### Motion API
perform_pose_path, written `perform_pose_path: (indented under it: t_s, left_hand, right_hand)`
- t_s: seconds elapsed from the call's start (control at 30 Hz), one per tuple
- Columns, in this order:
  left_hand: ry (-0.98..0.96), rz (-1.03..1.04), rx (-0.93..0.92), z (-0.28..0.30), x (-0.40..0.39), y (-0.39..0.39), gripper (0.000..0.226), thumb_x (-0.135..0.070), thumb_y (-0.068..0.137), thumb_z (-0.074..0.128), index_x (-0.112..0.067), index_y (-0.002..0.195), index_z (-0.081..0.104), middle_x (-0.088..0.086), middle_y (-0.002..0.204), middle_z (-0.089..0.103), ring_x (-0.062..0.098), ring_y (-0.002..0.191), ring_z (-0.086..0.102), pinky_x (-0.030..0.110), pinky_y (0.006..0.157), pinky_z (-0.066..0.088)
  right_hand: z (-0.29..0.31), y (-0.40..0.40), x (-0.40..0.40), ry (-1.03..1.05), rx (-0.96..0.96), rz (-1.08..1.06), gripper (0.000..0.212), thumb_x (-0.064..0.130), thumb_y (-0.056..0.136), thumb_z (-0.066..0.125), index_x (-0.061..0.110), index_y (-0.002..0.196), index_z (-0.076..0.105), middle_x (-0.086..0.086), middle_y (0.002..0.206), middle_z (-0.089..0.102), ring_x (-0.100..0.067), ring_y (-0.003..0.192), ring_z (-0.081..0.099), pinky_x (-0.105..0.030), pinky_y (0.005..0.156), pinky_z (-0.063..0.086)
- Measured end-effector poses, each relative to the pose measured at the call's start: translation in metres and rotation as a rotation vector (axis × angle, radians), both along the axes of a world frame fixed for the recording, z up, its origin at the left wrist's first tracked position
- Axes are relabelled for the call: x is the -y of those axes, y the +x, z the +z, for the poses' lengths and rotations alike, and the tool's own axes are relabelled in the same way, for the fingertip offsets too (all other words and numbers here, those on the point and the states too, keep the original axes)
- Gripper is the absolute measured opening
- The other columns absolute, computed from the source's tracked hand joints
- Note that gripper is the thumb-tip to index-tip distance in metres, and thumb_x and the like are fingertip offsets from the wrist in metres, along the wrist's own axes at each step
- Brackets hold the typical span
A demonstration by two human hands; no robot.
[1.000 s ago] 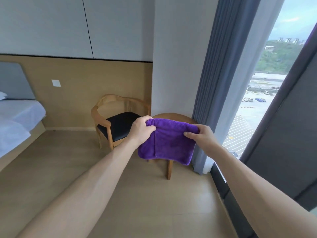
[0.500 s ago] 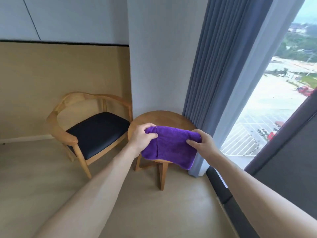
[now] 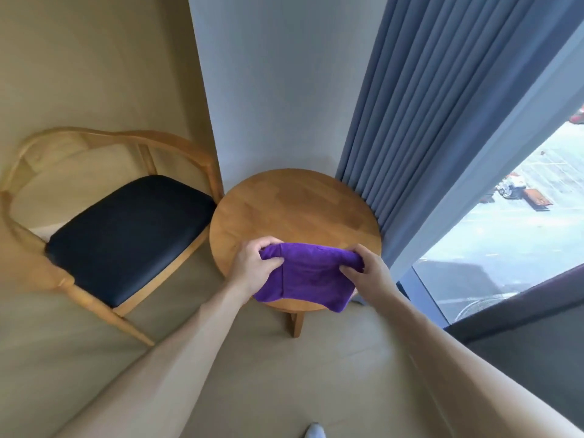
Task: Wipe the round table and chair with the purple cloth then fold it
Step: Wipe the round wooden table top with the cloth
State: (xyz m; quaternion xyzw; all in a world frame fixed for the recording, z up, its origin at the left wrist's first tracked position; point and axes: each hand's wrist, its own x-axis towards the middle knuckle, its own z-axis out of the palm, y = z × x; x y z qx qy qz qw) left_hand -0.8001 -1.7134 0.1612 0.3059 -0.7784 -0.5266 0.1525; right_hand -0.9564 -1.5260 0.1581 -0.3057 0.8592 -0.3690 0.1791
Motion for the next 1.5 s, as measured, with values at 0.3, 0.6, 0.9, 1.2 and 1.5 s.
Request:
perform_pose_path:
  t_s: [0.3,0.6,0.9,1.2,1.5]
  left_hand:
    - [-0.099,0.121,0.218,-0.120,0.049,-0.062,0.027,-0.011,0.088,0.071,-0.024,0.111,0.066,-0.012,0.100,0.067,0.007,0.094,0.062,0.017,0.079,0.044]
    - [-0.636,-0.036,0.373,-0.258,0.001,-0.095,0.052,-0.042,0.095,0.053,-0.017,0.141,0.055,0.008,0.150,0.049,0.026,0.141,0.044,0.044,0.117,0.034]
    - [-0.843,-0.204,0.540,-0.281,0.023,-0.099,0.076,-0.075,0.090,0.026,-0.042,0.157,0.015,-0.002,0.169,0.006,0.021,0.155,0.004,0.056,0.123,0.005]
    - [-0.749,0.024,0.744,-0.273,0.102,-0.087,0.080,-0.079,0.086,0.006,-0.043,0.157,0.003,-0.001,0.169,-0.004,0.021,0.155,-0.006,0.054,0.124,0.000]
    - [-0.873,-0.175,0.580,-0.282,-0.005,-0.103,0.072,-0.070,0.091,0.029,-0.040,0.157,0.021,0.008,0.167,0.013,0.028,0.155,0.011,0.061,0.120,0.012]
  right_hand:
    - [-0.130,-0.061,0.054,0.057,0.087,-0.030,0.041,0.019,0.088,0.069,0.028,0.125,0.055,0.009,0.103,0.061,-0.013,0.094,0.062,-0.028,0.081,0.052]
    - [-0.243,-0.060,0.054,0.175,-0.264,0.182,0.060,0.021,0.094,0.057,0.021,0.151,0.037,-0.002,0.156,0.038,-0.024,0.139,0.041,-0.040,0.107,0.044]
    - [-0.264,-0.074,0.053,0.295,-0.351,0.067,0.058,0.042,0.102,0.027,0.019,0.156,0.024,-0.004,0.162,0.026,-0.021,0.150,0.022,-0.041,0.121,0.022]
    - [-0.271,-0.099,0.042,0.555,-0.383,0.147,0.063,0.047,0.103,0.017,0.024,0.158,-0.002,0.006,0.166,-0.003,-0.015,0.153,-0.007,-0.041,0.124,-0.003]
    - [-0.280,-0.090,0.045,0.461,-0.354,0.056,0.056,0.034,0.104,0.026,0.030,0.158,0.012,0.004,0.166,0.007,-0.016,0.153,-0.005,-0.046,0.123,-0.002]
